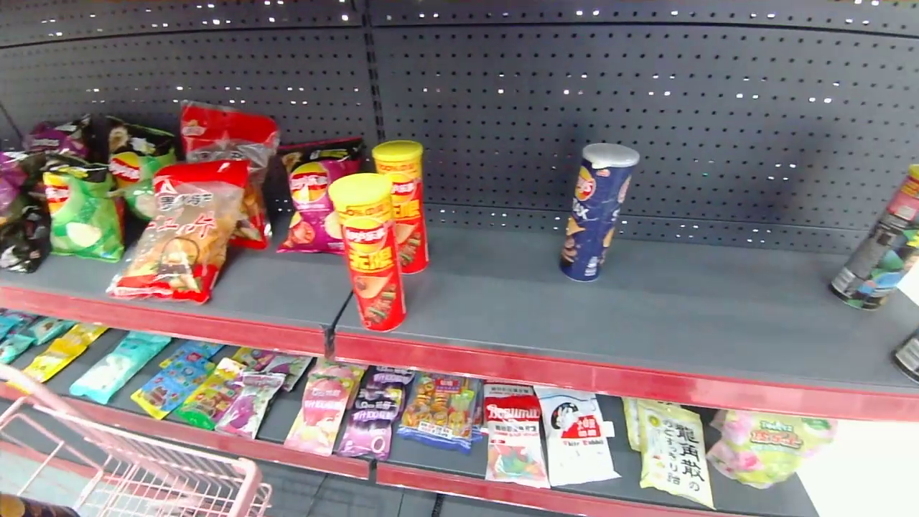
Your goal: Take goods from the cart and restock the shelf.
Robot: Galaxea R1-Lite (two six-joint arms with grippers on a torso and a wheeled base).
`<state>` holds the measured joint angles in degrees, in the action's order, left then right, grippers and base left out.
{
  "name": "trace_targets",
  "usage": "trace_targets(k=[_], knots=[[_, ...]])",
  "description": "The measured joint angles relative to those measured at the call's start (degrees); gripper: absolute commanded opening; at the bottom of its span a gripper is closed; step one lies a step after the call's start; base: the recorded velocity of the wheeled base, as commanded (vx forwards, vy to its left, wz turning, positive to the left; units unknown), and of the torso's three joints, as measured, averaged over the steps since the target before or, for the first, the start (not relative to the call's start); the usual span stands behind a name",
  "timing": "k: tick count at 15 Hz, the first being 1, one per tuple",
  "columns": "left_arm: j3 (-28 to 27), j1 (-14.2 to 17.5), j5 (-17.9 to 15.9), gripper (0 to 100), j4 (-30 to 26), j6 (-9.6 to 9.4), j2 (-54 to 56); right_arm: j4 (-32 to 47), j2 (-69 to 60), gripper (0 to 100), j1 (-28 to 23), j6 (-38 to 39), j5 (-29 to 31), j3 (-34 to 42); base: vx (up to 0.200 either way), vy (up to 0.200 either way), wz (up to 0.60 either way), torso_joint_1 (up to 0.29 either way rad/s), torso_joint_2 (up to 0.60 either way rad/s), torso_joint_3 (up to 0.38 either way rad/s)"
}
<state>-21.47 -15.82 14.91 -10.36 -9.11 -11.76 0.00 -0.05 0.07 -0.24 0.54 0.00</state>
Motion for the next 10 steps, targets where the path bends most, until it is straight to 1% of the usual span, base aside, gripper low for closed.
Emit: trace_targets(k=[1,4,8,10], knots=[[0.00,0.01,0.00,0,0.00,-0.37,-0.05,0.00,0.00,100,0.00,0.00,0.00,0.00,0.000,0.000,0.00,0.000,0.00,0.000],[0.30,0.32,0.74,0,-0.09,-4.33,-0.09,0.00,0.00,100,-0.02,0.09,0.00,0.00,0.000,0.000,0.00,0.000,0.00,0.000],[0.37,0.39,0.90,0,-0.01,-5.62,-0.05,0.00,0.02,100,0.02,0.09,-0.02,0.00,0.000,0.000,0.00,0.000,0.00,0.000],[0.28,0.37,1.15,0,-0.06,-5.95,0.11,0.00,0.02,100,0.00,0.09,-0.05,0.00,0.200,0.000,0.00,0.005,0.00,0.007]])
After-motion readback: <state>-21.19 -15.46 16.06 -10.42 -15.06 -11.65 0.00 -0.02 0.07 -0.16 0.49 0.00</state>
